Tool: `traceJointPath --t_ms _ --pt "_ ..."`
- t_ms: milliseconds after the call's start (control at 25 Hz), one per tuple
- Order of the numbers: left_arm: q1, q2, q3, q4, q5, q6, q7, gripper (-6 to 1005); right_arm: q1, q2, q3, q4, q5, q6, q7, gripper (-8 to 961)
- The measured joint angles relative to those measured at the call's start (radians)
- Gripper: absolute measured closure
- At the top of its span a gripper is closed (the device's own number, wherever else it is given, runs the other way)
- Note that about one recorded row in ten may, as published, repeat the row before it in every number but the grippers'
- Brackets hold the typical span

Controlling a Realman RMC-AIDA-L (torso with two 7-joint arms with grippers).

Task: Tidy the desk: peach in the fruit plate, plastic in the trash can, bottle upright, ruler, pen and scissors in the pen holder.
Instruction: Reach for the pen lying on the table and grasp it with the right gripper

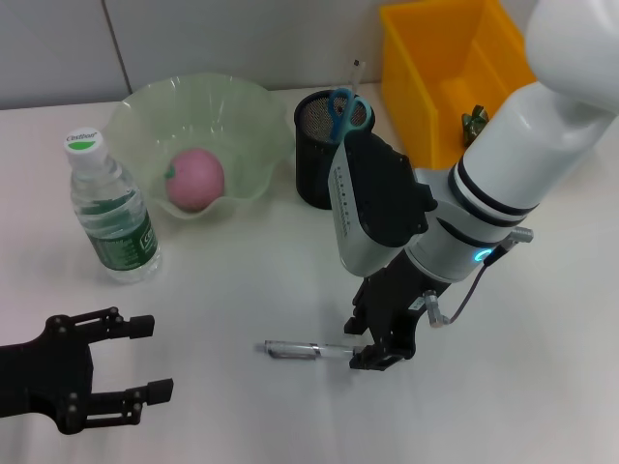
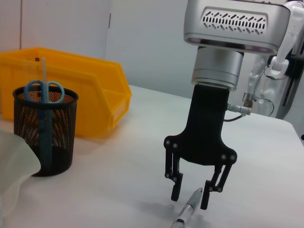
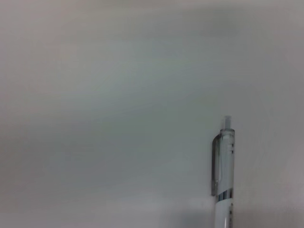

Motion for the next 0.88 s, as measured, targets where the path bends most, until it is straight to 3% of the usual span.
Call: traceJointPath --t_ms 160,880 --pt "-0.002 -0.002 -0.002 0.000 -0.001 0.000 -0.001 202 0.001 0.001 -0.012 0.002 -0.009 0.008 0.001 543" --pt "-0.003 -0.005 -0.004 0.000 -0.004 0.000 -0.007 202 0.001 0.002 -0.031 0.002 -0.011 0.013 0.004 605"
